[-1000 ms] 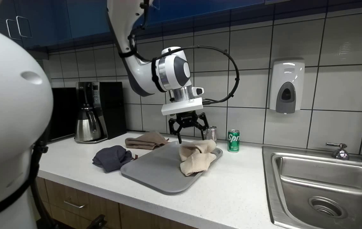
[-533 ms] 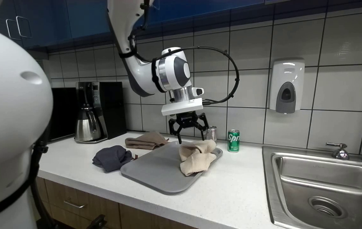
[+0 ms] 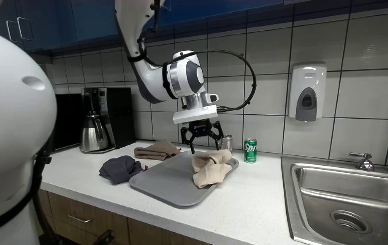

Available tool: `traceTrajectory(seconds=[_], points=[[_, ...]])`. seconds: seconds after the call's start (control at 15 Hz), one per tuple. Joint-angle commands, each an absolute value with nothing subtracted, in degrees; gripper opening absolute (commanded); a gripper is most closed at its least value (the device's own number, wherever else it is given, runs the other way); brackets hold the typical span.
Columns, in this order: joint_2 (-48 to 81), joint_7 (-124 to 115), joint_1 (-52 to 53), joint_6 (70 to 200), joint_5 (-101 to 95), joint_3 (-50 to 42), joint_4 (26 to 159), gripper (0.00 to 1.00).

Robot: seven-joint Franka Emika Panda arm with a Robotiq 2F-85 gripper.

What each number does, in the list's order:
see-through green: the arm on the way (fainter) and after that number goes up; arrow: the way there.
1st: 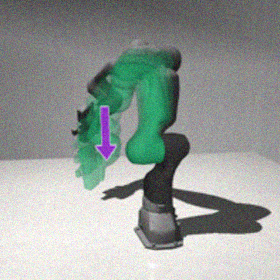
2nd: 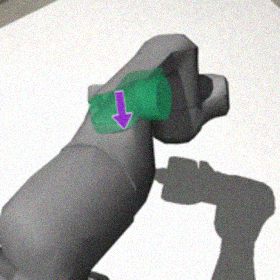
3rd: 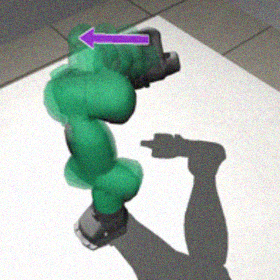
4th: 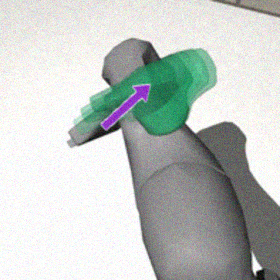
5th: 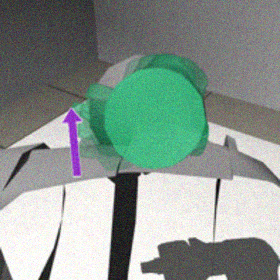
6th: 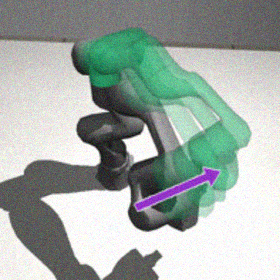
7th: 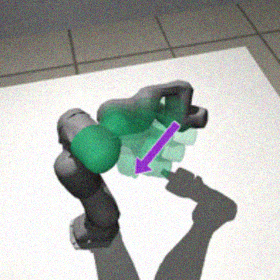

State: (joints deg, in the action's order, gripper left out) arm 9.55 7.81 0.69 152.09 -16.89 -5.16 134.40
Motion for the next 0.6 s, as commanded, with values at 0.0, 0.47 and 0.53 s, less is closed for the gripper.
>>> traceTrajectory(seconds=[0.0,0.47,0.53], points=[[8.0,4.8,1.2,151.3,-19.8,-4.7,135.4,1.0],[7.8,2.7,3.1,151.1,-25.3,-4.0,135.4,1.0],[8.1,2.2,3.4,151.3,-25.6,-3.9,135.1,1.0]])
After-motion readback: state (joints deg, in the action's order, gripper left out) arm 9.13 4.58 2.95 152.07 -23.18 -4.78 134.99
